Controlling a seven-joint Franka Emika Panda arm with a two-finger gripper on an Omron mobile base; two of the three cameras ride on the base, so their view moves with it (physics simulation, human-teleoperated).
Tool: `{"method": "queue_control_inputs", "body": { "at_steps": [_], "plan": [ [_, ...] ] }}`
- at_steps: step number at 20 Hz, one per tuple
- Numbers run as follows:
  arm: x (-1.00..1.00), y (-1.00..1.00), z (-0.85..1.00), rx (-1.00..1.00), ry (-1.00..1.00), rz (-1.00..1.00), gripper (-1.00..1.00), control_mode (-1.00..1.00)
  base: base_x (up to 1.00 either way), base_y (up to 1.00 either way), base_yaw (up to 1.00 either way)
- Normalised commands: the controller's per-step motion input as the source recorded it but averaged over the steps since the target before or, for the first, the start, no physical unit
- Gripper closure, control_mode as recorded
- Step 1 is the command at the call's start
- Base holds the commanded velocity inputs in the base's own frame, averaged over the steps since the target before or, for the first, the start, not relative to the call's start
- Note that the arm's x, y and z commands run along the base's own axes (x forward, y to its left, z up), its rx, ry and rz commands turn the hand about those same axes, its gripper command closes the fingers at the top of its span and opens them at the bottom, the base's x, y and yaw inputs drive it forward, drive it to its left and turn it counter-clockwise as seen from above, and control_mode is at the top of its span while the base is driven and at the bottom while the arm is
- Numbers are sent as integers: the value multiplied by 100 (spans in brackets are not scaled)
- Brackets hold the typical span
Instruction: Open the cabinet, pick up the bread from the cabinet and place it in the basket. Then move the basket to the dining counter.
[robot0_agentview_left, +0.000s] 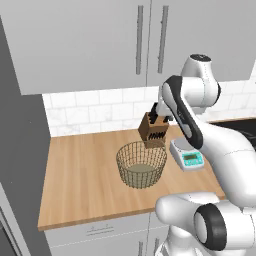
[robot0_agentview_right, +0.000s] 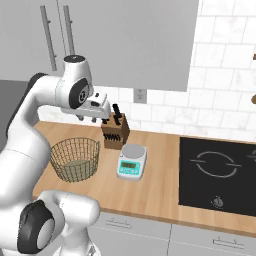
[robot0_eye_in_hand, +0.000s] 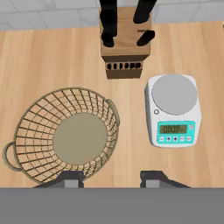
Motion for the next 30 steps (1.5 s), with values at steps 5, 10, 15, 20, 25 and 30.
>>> {"method": "queue_control_inputs", "body": {
  "at_steps": [5, 10, 15, 20, 25, 30],
  "plan": [
    [-6, 24, 16, -8, -13, 0, -100, -100, 0, 0, 0],
    [6, 37, 81, -25, -41, 0, -100, -100, 0, 0, 0],
    [13, 0, 100, 0, -31, 0, -100, -100, 0, 0, 0],
    [0, 9, 100, 1, -3, 0, -100, -100, 0, 0, 0],
    [12, 0, 64, 23, 0, -2, -100, -100, 0, 0, 0],
    [73, 27, 0, 13, -8, -9, -100, -100, 0, 0, 0]
  ]
}}
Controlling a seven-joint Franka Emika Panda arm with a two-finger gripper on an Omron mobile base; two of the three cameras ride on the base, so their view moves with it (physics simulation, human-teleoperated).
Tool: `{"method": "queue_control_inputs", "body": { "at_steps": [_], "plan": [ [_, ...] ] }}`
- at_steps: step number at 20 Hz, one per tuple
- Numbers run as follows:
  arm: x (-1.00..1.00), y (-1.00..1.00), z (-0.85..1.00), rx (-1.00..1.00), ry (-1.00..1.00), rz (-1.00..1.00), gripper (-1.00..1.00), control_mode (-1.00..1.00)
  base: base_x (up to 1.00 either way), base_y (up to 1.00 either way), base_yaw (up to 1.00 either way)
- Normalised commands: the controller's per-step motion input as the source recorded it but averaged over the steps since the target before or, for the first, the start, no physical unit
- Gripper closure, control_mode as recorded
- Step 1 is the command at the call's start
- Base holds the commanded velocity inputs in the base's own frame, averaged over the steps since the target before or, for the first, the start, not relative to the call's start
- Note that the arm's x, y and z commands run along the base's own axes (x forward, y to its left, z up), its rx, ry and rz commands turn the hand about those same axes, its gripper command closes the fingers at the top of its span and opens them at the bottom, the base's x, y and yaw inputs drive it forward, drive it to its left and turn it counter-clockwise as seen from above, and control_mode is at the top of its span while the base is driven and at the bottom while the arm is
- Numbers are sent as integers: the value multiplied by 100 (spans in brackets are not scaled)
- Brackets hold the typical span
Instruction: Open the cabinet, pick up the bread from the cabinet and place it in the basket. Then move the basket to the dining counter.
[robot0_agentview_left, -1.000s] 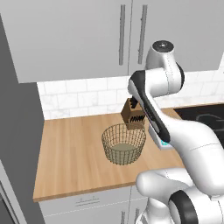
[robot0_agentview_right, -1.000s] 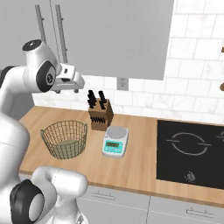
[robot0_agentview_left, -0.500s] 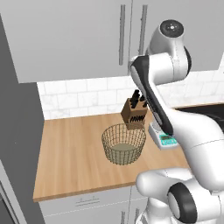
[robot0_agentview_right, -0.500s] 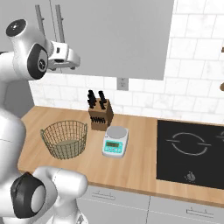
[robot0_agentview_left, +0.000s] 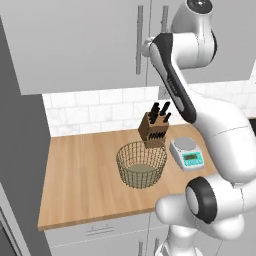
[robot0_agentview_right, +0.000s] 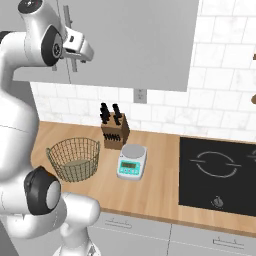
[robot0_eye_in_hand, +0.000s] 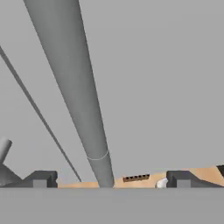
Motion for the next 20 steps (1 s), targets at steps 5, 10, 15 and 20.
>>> {"method": "queue_control_inputs", "body": {
  "at_steps": [5, 10, 15, 20],
  "plan": [
    [75, 43, 0, 0, -2, -7, -100, -100, 0, 0, 0],
    [77, 0, 0, -1, -1, -1, -100, -100, 0, 0, 0],
    [71, -6, -31, 0, -21, 7, -100, -100, 0, 0, 0],
    [51, -3, -51, 0, -33, 11, -100, -100, 0, 0, 0]
  ]
}}
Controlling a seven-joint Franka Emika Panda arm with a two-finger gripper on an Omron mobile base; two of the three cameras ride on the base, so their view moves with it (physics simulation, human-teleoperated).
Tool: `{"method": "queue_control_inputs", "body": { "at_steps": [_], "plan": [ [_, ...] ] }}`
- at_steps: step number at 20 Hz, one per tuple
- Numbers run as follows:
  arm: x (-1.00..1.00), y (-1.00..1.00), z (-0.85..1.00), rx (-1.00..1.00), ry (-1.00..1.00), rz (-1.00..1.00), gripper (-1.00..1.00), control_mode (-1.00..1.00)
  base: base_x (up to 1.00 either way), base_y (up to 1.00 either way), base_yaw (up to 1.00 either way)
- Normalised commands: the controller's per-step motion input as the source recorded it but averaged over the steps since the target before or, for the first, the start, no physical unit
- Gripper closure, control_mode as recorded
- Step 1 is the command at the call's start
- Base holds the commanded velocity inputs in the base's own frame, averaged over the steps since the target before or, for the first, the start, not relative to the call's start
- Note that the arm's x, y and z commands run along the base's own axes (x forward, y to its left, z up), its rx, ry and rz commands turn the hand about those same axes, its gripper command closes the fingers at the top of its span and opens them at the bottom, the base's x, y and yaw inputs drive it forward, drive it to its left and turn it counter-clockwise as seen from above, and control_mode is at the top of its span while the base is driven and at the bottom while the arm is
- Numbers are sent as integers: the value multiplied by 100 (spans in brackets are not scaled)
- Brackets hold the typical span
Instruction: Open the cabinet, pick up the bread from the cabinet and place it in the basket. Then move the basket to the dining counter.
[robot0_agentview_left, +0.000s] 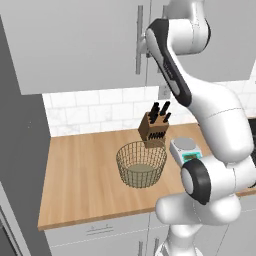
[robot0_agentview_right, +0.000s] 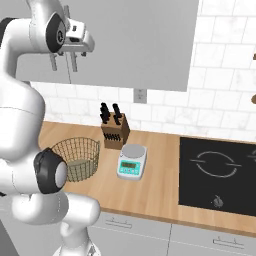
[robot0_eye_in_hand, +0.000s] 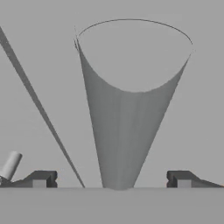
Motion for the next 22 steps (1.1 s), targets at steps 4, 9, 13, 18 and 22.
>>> {"method": "queue_control_inputs", "body": {
  "at_steps": [4, 9, 13, 18, 22],
  "plan": [
    [-22, 13, 0, -1, -24, 0, -100, -100, 0, 0, 0],
    [8, 0, -14, -3, -27, 0, -100, -100, 0, 0, 0],
    [72, -29, -9, 0, -19, 1, -100, -100, 0, 0, 0],
    [57, -4, 0, 0, -2, 0, -100, -100, 0, 0, 0],
    [20, 0, 0, 0, -2, 0, 100, -100, 0, 0, 0]
  ]
}}
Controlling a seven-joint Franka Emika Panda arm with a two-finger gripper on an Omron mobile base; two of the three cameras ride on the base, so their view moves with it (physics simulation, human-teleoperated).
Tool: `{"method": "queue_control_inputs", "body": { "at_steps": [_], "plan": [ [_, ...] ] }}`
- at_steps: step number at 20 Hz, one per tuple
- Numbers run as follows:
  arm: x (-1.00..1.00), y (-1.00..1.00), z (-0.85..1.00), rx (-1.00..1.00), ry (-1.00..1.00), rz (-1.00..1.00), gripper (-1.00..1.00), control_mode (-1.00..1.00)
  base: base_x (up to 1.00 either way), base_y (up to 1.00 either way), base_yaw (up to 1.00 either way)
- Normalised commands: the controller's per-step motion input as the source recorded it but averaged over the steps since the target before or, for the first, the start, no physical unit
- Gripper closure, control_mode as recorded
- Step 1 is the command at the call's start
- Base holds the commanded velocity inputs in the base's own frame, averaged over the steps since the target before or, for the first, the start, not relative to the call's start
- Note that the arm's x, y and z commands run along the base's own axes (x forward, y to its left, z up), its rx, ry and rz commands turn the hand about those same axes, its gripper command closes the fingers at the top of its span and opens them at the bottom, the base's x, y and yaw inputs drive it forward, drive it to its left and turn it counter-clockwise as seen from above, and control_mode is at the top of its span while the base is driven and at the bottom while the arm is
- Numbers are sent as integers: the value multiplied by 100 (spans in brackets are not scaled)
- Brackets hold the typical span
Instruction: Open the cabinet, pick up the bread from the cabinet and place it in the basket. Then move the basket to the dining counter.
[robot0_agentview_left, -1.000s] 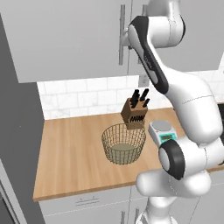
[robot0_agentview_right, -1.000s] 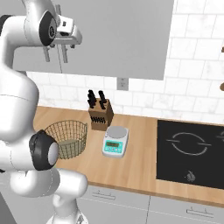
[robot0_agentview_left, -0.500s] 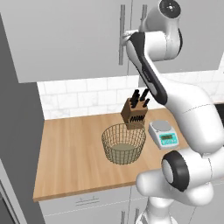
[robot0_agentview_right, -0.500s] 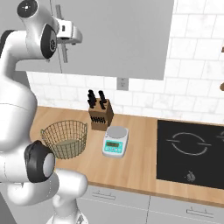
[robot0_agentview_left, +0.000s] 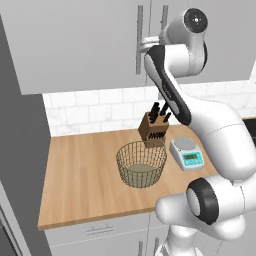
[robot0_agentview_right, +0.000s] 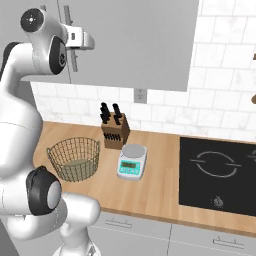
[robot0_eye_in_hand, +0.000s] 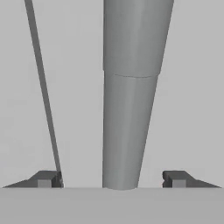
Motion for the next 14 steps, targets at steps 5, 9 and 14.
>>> {"method": "queue_control_inputs", "body": {
  "at_steps": [5, 9, 14],
  "plan": [
    [13, 0, 0, 0, 0, 0, 100, -100, 0, 0, 0],
    [2, -4, -2, 0, 0, 0, 100, -100, 0, 0, 0],
    [-80, -75, 3, 8, -3, 0, 100, -100, 0, 0, 0]
  ]
}}
